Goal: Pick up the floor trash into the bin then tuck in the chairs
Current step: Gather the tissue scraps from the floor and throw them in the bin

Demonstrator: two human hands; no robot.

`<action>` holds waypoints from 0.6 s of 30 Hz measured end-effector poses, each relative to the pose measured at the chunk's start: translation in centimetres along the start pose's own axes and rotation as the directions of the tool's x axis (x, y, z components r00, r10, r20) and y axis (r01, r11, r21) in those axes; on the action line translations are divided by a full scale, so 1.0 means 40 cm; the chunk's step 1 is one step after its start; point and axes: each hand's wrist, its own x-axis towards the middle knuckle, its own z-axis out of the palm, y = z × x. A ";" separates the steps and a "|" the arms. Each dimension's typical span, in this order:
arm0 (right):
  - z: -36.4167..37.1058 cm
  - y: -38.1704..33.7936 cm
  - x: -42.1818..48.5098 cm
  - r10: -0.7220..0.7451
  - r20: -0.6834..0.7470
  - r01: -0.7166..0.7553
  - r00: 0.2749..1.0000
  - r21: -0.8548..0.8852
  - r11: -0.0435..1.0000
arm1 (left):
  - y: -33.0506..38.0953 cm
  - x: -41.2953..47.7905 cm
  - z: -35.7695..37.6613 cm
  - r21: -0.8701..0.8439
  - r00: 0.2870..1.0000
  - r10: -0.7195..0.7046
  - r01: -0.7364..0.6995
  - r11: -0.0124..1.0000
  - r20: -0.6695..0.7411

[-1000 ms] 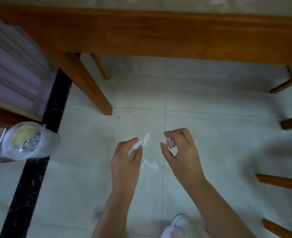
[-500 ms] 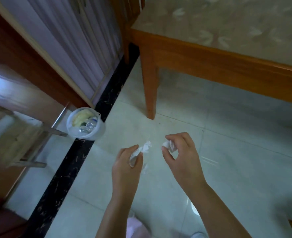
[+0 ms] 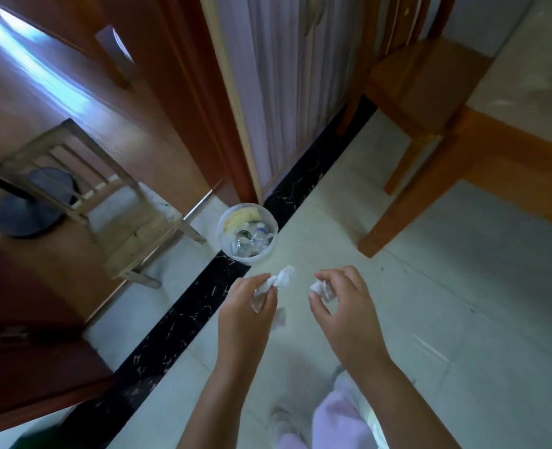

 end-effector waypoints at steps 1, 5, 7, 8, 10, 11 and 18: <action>0.016 -0.006 0.024 -0.014 0.014 0.014 1.000 0.000 1.000 | -0.010 0.022 -0.004 -0.009 1.000 -0.023 0.023 1.000 -0.012; 0.077 -0.016 0.149 -0.047 0.061 0.050 0.997 -0.034 0.998 | -0.048 0.135 0.001 -0.009 0.994 -0.105 0.105 0.994 -0.012; 0.107 -0.020 0.221 -0.078 0.071 0.080 0.994 -0.026 0.996 | -0.067 0.193 0.002 -0.013 0.988 -0.149 0.149 0.989 -0.040; 0.121 -0.019 0.255 -0.085 0.073 0.087 0.994 -0.030 0.996 | -0.079 0.221 0.004 -0.011 0.986 -0.160 0.160 0.987 -0.048; 0.154 -0.008 0.312 -0.091 0.080 0.095 0.993 -0.050 0.994 | -0.107 0.273 0.011 -0.007 0.981 -0.182 0.182 0.983 -0.067; 0.173 -0.002 0.335 -0.102 0.088 0.108 0.991 -0.067 0.992 | -0.123 0.296 0.015 -0.012 0.977 -0.196 0.196 0.981 -0.078; 0.342 0.051 0.464 -0.133 0.232 0.168 0.963 -0.136 0.976 | -0.249 0.457 0.052 -0.004 0.962 -0.265 0.266 0.964 -0.066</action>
